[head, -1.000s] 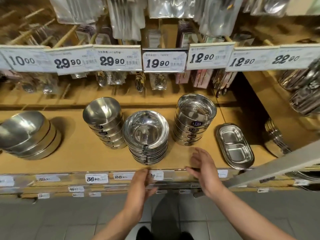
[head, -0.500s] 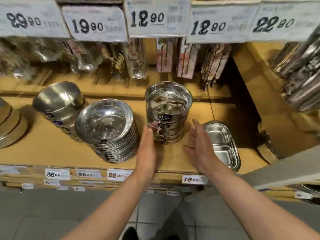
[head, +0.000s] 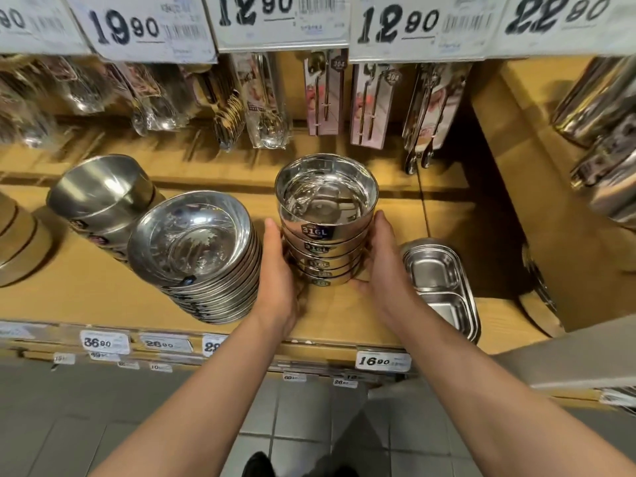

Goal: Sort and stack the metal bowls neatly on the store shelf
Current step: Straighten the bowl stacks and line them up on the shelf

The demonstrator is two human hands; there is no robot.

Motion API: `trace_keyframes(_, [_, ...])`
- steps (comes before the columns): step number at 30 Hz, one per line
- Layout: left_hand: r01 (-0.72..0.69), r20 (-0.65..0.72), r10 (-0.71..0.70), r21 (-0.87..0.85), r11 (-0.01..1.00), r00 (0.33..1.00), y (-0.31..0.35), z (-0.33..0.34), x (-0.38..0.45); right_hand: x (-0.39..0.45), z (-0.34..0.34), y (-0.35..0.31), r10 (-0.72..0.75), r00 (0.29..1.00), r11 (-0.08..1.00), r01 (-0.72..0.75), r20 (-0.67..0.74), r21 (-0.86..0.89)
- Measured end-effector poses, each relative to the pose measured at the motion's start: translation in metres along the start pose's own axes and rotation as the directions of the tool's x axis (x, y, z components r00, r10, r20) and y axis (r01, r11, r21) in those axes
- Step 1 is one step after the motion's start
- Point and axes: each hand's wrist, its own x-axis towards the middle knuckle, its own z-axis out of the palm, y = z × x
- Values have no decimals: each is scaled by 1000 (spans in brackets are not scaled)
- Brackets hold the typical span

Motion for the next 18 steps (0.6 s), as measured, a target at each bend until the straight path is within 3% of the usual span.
trace_keyframes(8, [-16, 77, 11, 71, 997, 997, -12, -4, -13, -19, -14, 3, 25, 999, 998, -24, -31, 51])
trace_keyframes(18, [102, 134, -118, 126, 987, 984, -7, -15, -11, -38, -31, 11, -36, 999, 999, 35, 40, 21])
